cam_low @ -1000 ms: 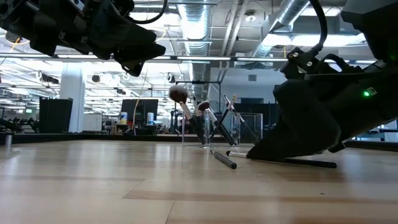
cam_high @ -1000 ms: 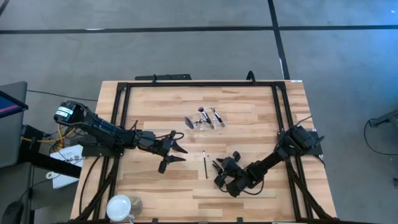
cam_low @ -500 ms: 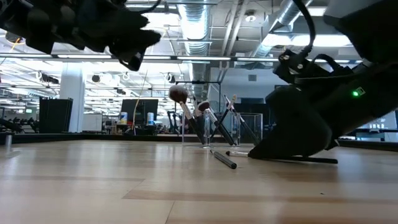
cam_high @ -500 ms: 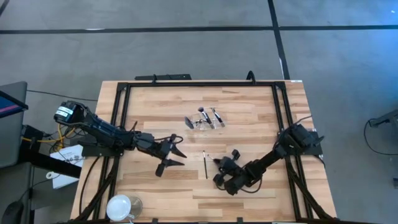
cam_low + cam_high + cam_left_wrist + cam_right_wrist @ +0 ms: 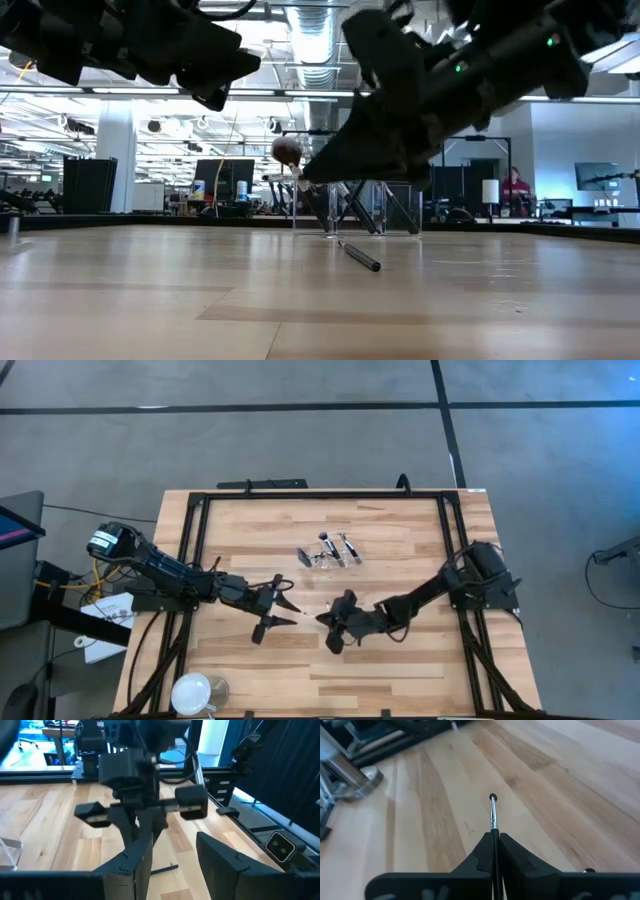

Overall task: Put items in baskets/containers
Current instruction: Put the eyeshadow brush into the right section of the transparent organizer

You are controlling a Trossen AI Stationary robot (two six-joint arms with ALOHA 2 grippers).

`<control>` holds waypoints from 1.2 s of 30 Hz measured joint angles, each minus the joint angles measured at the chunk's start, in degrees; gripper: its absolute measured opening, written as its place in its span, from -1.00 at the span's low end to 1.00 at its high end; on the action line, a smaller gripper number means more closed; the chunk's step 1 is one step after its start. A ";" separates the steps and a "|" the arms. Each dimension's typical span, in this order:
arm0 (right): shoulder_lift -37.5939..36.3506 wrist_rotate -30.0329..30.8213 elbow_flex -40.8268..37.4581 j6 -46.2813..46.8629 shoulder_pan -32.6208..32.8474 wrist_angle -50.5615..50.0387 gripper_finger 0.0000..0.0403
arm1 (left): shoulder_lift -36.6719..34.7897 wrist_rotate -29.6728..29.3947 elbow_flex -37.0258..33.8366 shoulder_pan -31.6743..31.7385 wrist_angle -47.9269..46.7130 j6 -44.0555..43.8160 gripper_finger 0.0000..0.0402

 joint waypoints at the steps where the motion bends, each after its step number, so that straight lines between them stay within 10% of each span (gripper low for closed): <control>1: 0.74 -0.35 0.27 -0.71 -0.20 0.55 -0.98 | 0.08 0.02 -0.01 0.00 -0.01 0.02 -0.26; 36: 0.92 -0.70 5.52 -8.52 -1.02 2.50 -0.97 | 7.43 -2.56 0.01 0.02 0.43 -0.48 -0.26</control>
